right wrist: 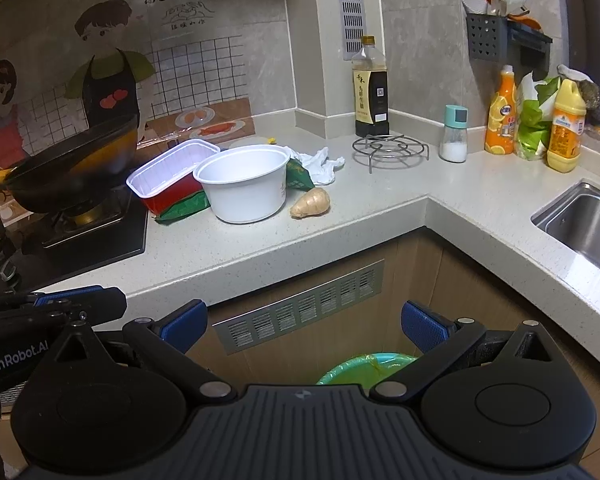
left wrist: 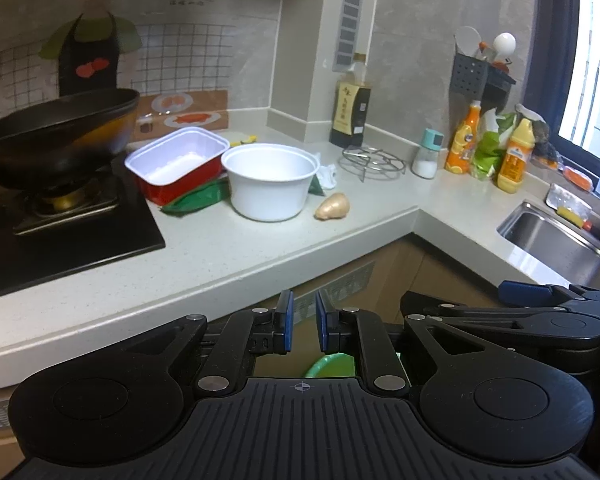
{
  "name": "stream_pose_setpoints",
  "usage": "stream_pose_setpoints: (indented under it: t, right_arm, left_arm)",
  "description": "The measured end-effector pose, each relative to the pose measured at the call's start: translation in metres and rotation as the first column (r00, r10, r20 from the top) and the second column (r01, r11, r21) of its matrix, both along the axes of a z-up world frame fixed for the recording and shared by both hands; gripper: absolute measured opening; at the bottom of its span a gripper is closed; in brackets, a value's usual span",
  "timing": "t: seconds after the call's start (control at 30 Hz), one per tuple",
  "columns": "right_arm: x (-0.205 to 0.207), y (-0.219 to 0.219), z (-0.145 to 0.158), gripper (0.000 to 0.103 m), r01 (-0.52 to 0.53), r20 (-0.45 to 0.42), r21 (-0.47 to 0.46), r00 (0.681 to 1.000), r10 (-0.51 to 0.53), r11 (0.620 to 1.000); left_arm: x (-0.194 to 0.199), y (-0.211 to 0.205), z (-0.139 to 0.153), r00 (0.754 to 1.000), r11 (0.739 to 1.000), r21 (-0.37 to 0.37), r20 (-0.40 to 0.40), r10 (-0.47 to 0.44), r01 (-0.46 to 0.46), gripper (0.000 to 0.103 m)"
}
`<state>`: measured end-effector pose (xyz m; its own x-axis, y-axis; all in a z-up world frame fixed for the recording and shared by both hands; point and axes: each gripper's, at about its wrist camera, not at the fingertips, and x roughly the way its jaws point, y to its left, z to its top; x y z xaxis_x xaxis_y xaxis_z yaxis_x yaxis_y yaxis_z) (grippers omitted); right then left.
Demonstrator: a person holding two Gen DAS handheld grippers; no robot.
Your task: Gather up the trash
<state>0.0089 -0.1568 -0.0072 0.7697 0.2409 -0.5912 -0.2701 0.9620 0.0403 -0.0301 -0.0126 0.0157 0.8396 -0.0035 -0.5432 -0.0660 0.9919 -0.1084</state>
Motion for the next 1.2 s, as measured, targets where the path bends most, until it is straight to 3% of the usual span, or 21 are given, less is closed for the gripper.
stream_pose_setpoints:
  t: [1.2]
  right_arm:
    - [0.009,0.0,-0.006,0.103,0.005,-0.013,-0.01,1.0,-0.005,1.0]
  left_arm:
    - [0.011,-0.001,-0.009,0.998,1.0,-0.02,-0.052,0.019,-0.021,0.016]
